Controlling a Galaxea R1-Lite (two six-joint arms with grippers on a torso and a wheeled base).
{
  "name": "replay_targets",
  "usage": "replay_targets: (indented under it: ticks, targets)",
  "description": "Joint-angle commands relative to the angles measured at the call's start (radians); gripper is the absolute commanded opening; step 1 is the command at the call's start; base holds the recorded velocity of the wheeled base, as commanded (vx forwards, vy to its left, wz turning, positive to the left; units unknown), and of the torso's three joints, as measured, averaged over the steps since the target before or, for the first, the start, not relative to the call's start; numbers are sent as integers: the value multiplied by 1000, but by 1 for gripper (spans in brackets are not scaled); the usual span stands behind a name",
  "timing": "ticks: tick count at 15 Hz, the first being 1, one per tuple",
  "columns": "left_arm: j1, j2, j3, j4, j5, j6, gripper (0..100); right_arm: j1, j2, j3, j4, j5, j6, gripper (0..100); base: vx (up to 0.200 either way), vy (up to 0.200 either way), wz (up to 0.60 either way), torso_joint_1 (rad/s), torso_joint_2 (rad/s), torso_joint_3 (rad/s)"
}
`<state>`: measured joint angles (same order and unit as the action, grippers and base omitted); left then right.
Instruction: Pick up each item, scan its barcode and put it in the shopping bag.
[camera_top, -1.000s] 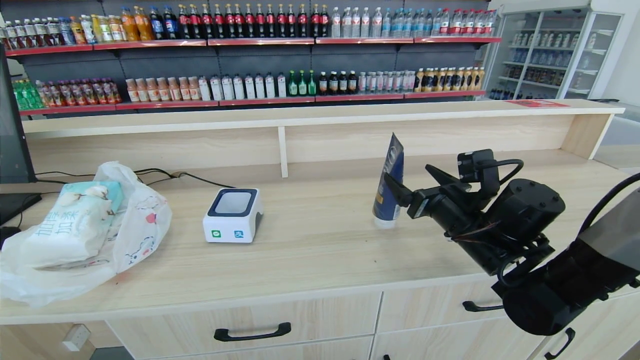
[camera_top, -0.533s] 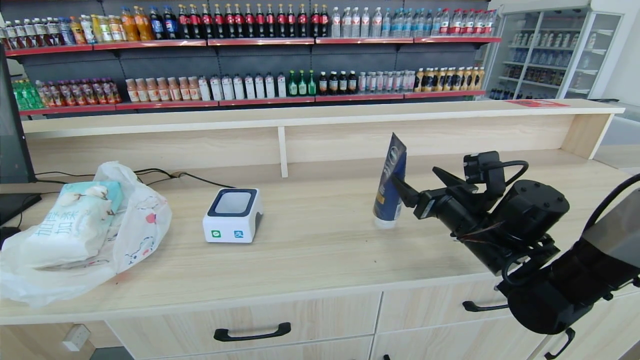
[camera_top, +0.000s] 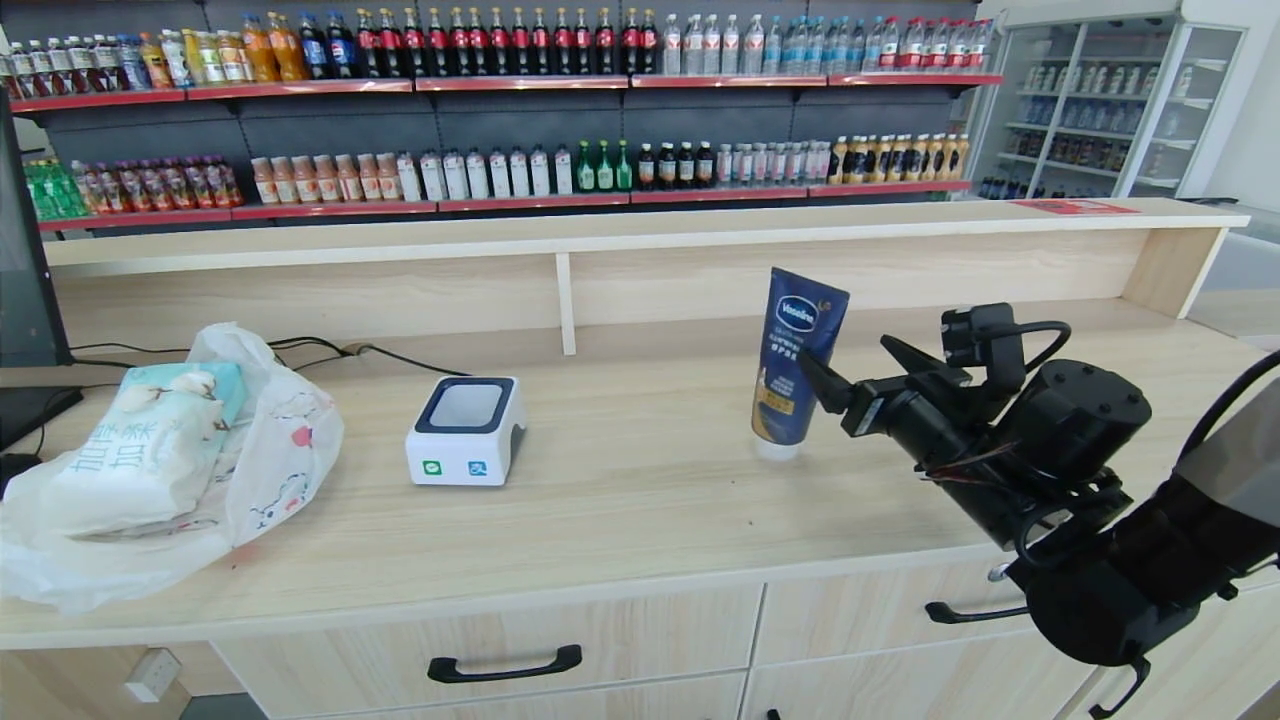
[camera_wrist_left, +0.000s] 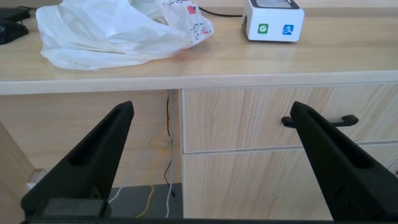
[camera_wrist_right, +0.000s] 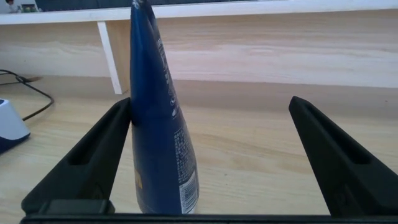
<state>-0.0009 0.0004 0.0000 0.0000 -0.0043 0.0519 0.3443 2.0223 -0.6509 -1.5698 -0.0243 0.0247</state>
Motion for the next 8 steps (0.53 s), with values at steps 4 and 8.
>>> replay_targets:
  ticks: [4, 8]
  targets:
    - [-1, 0, 0, -2, 0, 0, 100, -22, -16, 17, -1, 0, 0, 100, 0, 0, 0, 0, 0, 0]
    - [-1, 0, 0, 0, 0, 0, 100, -22, -30, 36, -1, -2, 0, 100, 0, 0, 0, 0, 0, 0]
